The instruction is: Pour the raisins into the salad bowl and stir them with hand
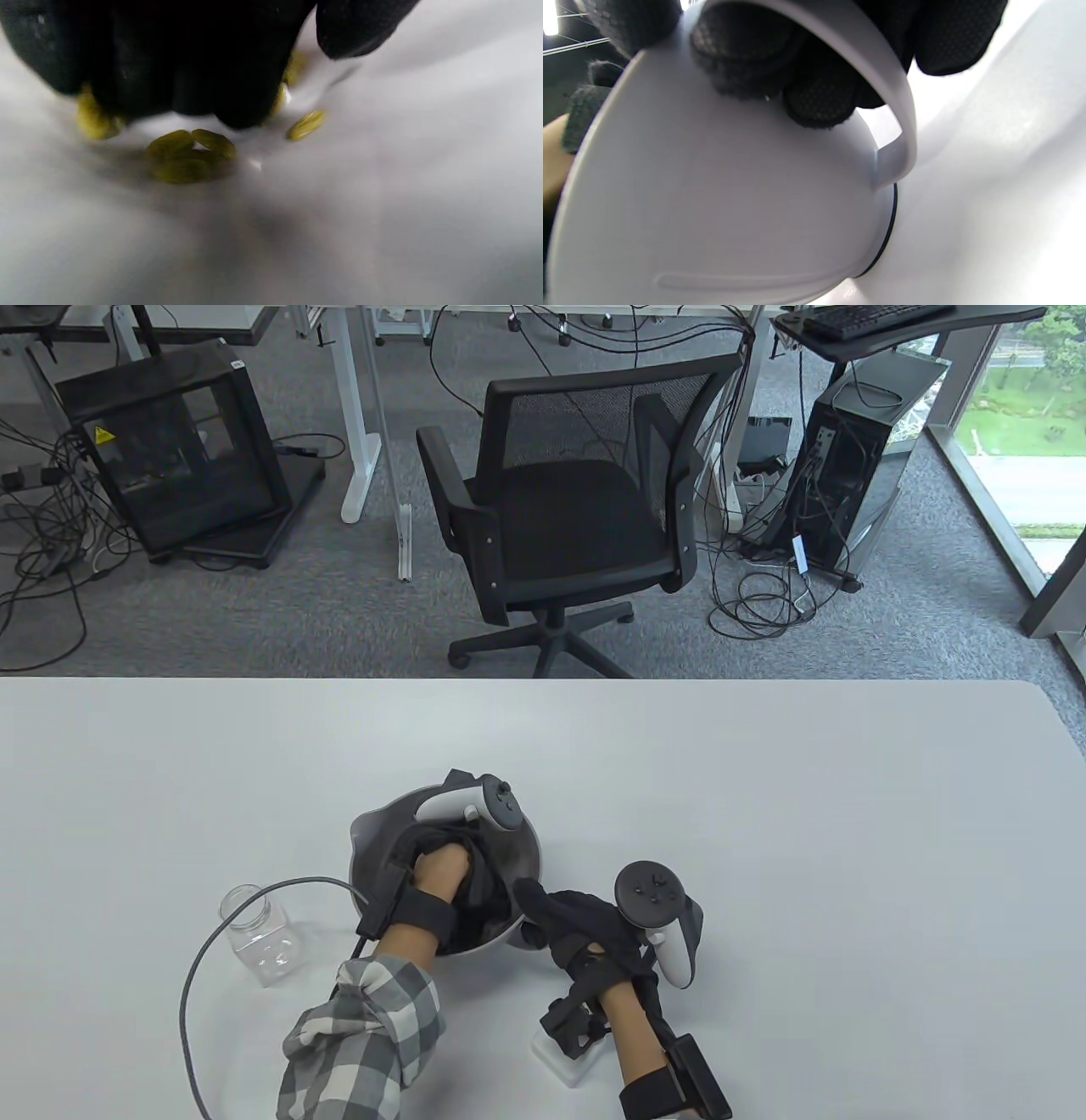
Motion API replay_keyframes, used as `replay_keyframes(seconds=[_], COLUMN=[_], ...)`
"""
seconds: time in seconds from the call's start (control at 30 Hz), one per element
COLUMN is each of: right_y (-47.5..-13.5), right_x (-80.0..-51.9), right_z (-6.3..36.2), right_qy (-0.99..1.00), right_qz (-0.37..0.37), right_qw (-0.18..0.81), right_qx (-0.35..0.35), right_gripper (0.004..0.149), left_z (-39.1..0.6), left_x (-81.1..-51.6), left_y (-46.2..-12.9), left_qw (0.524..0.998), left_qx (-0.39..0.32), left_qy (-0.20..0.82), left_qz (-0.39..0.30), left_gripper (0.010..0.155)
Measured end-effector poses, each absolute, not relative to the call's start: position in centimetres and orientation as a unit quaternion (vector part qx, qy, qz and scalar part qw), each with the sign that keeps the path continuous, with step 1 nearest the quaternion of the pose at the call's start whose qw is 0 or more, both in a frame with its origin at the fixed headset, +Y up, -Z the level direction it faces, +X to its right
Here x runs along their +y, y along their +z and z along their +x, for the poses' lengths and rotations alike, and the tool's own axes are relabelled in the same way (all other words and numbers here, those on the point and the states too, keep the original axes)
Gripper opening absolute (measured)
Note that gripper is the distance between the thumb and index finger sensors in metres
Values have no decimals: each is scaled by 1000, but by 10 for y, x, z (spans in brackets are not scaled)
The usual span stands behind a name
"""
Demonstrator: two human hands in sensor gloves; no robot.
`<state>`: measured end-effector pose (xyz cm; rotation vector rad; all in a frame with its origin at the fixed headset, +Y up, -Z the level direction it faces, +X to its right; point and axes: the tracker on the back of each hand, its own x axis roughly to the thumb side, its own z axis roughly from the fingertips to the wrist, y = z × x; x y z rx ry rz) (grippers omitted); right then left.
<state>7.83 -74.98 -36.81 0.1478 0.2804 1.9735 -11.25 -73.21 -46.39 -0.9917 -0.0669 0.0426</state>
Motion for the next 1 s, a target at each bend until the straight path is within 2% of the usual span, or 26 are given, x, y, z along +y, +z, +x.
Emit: replay_keyframes(seconds=[0.07, 0.17, 0.23, 0.3, 0.37, 0.4, 0.47, 0.53, 0.6, 0.67, 0.77, 0.87, 1.0], right_y=[-367, -364, -363, -361, -356, -354, -346, -334, -320, -305, -295, -298, -310], right_x=[-750, -747, -742, -731, -713, -705, -680, -660, -642, -631, -637, -667, -711], right_z=[77, 77, 80, 85, 96, 101, 111, 116, 119, 120, 119, 122, 133], right_qy=[829, 838, 850, 877, 905, 908, 898, 877, 857, 849, 856, 864, 826], right_qz=[58, 54, 50, 49, 44, 50, 73, 126, 191, 254, 280, 251, 188], right_qw=[542, 528, 509, 466, 420, 416, 433, 463, 478, 462, 434, 436, 515], right_qx=[123, 127, 124, 104, 49, 29, -14, -31, -32, -22, -10, 24, 133], right_gripper=[60, 60, 65, 73, 78, 80, 81, 84, 87, 91, 95, 96, 99], left_z=[-116, -118, -122, -130, -144, -152, -175, -195, -214, -233, -245, -245, -237], left_x=[-729, -723, -703, -668, -628, -614, -589, -579, -582, -603, -638, -678, -712], left_y=[-465, -463, -458, -444, -420, -408, -374, -343, -315, -286, -262, -248, -246], left_qw=[891, 901, 926, 945, 956, 957, 946, 926, 906, 890, 876, 872, 890], left_qx=[-4, -52, -82, -111, -144, -158, -185, -200, -225, -225, -206, -196, -173], left_qy=[-8, 20, 55, 97, 153, 180, 256, 319, 358, 395, 434, 449, 415], left_qz=[-455, -430, -364, -293, -206, -163, -73, -19, 7, 30, 37, -2, -80], left_gripper=[58, 54, 52, 52, 53, 58, 85, 99, 104, 107, 111, 112, 111])
